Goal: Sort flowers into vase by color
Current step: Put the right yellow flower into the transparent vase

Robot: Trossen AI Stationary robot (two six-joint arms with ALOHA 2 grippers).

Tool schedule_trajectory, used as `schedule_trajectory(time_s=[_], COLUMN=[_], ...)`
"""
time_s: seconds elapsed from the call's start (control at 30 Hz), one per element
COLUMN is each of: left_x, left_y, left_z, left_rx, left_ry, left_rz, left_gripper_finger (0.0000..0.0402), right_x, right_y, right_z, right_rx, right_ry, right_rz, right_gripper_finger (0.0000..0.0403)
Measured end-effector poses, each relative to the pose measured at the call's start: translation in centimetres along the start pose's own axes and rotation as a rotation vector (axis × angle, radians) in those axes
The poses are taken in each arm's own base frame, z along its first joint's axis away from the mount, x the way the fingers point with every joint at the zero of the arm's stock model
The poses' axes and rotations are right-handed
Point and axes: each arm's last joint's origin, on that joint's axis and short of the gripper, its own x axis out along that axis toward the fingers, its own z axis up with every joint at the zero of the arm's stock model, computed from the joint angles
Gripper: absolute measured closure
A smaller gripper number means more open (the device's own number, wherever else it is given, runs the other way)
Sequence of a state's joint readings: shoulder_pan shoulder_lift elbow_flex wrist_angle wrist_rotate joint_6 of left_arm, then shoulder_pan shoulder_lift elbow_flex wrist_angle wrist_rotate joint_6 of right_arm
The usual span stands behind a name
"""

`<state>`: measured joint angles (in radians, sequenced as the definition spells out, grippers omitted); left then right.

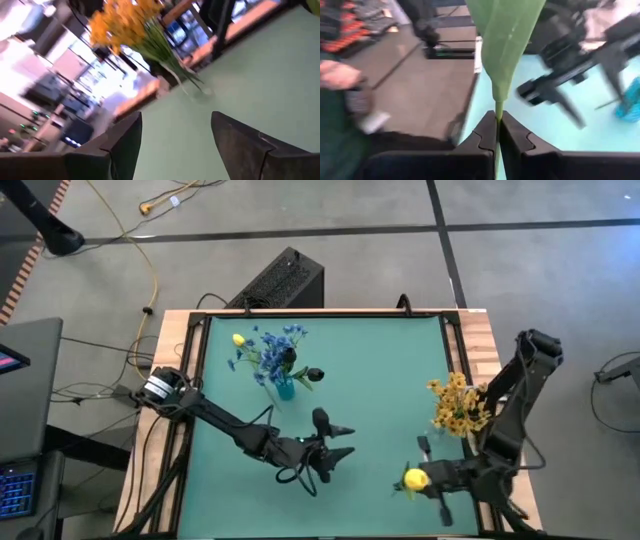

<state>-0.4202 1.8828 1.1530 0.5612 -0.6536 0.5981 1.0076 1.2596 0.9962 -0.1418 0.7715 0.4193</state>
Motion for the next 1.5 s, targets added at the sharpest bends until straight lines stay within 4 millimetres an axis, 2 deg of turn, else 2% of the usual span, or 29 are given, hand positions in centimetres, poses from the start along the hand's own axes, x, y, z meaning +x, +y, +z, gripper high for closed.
schedule_trajectory(time_s=[0.2,0.3,0.4,0.53,0.73,0.83,1.0,1.23,1.33,1.5], left_x=[0.6,1.1,1.7,2.4,3.5,3.9,4.1,4.3,4.3,4.4], left_y=[1.5,2.1,2.9,4.0,5.6,6.1,6.4,6.7,6.8,6.8], left_z=[0.3,-0.2,-0.7,-1.1,-2.1,-2.7,-2.8,-1.8,-1.6,-1.9], left_rx=[0.021,0.046,0.052,0.031,-0.001,-0.019,0.008,0.058,0.063,0.086], left_ry=[-0.053,-0.034,-0.025,-0.049,-0.092,-0.086,-0.109,-0.183,-0.187,-0.167], left_rz=[0.079,0.094,0.114,0.131,0.092,0.076,0.061,0.019,0.019,0.008], left_gripper_finger=[0.0175,0.0175,0.0175,0.0175,0.0175,0.0175,0.0175,0.0175,0.0175,0.0175], right_x=[-3.4,-4.9,-6.2,-7.7,-8.6,-8.7,-9.0,-9.7,-10.0,-10.0], right_y=[1.1,1.8,1.7,0.6,-2.0,-3.1,-4.1,-4.9,-5.3,-5.9], right_z=[0.4,-0.4,-1.9,-3.3,-3.9,-3.3,-0.8,2.6,3.0,2.4], right_rx=[0.138,0.186,0.194,0.135,0.009,-0.022,-0.105,-0.205,-0.257,-0.345], right_ry=[0.039,0.092,0.151,0.175,0.221,0.24,0.274,0.35,0.376,0.459], right_rz=[0.212,0.245,0.165,0.023,-0.106,-0.152,-0.17,-0.118,-0.128,-0.17], right_gripper_finger=[0.0369,0.0372,0.0372,0.0372,0.0373,0.0373,0.0372,0.0372,0.0372,0.0373])
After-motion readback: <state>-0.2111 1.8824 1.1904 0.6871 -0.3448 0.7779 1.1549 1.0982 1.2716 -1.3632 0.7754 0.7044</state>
